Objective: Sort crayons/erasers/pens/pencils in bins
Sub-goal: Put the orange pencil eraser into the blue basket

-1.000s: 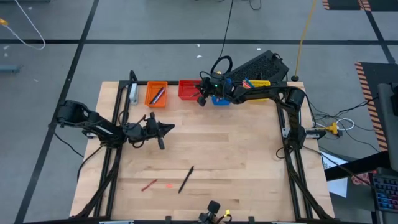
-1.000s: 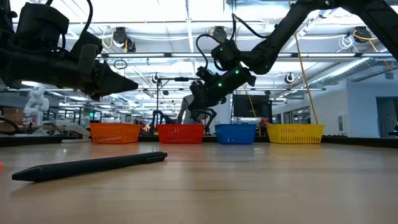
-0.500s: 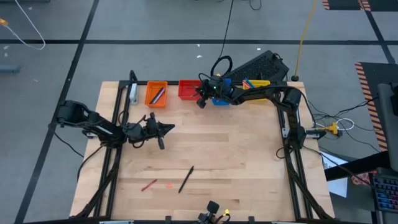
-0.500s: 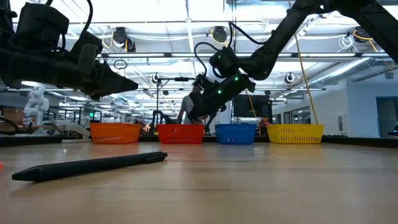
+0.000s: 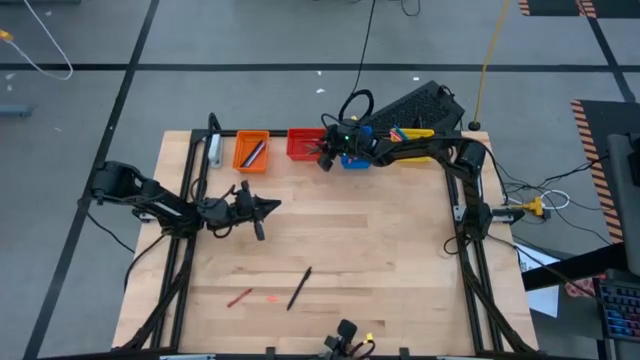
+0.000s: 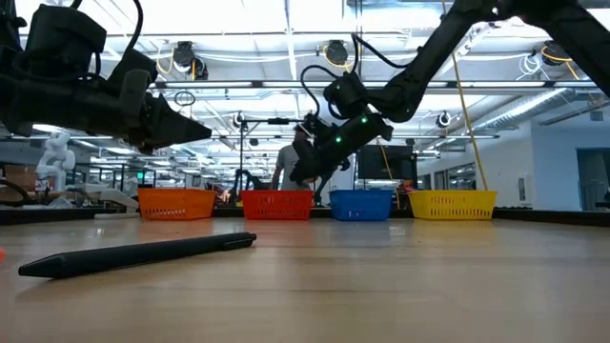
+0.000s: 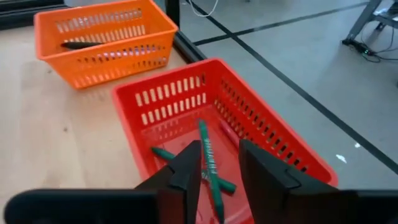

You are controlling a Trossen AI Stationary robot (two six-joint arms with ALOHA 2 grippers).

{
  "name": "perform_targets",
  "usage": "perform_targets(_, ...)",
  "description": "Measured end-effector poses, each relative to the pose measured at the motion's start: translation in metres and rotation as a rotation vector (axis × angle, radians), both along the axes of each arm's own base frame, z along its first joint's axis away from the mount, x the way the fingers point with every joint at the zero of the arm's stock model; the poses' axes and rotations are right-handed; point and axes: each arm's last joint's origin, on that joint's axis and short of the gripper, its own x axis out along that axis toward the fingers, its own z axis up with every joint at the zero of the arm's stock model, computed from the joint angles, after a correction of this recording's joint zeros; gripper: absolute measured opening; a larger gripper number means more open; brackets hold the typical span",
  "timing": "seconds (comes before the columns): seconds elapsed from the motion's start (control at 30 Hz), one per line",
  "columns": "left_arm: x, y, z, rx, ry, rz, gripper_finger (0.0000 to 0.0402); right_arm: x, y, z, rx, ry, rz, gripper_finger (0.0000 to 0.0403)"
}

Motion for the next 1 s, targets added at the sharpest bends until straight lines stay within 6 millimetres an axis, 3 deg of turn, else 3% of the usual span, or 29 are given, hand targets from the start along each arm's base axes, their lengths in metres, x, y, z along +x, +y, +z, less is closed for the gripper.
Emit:
perform_targets(0.1, 0.0, 0.0, 0.0, 0.0, 0.0, 0.0, 0.0012, -0.003, 0.004, 0.011, -0.024, 0.022, 0.02, 0.0097)
perform_targets(0.2, 0.0, 0.0, -0.001, 0.0, 0.014, 0.0, 0.0005, -0.006, 0.019, 0.037, -0.064, 0.06, 0.073, 0.0069)
perform_targets(0.33, 0.001, 0.0, -0.006, -0.005, 0.07, 0.0, 0.0005, -0.01, 0.058, 0.067, -0.109, 0.144, 0.205, 0.0014)
perform_targets(0.43, 0.007, -0.001, -0.009, -0.012, 0.139, -0.033, 0.0003, -0.021, 0.092, 0.072, -0.13, 0.152, 0.298, 0.0007)
perform_targets(0.6, 0.023, -0.012, -0.007, -0.005, 0.26, -0.115, 0.0003, -0.051, 0.144, 0.048, -0.08, -0.023, 0.417, 0.0001)
perform_targets(0.77, 0.039, -0.037, -0.002, -0.016, 0.476, -0.254, 0.0003, -0.085, 0.186, 0.028, -0.044, -0.192, 0.461, 0.0001)
perform_targets(1.0, 0.047, -0.094, 0.023, -0.076, 0.671, -0.461, 0.0007, -0.107, 0.216, 0.018, -0.077, -0.232, 0.432, 0.0001)
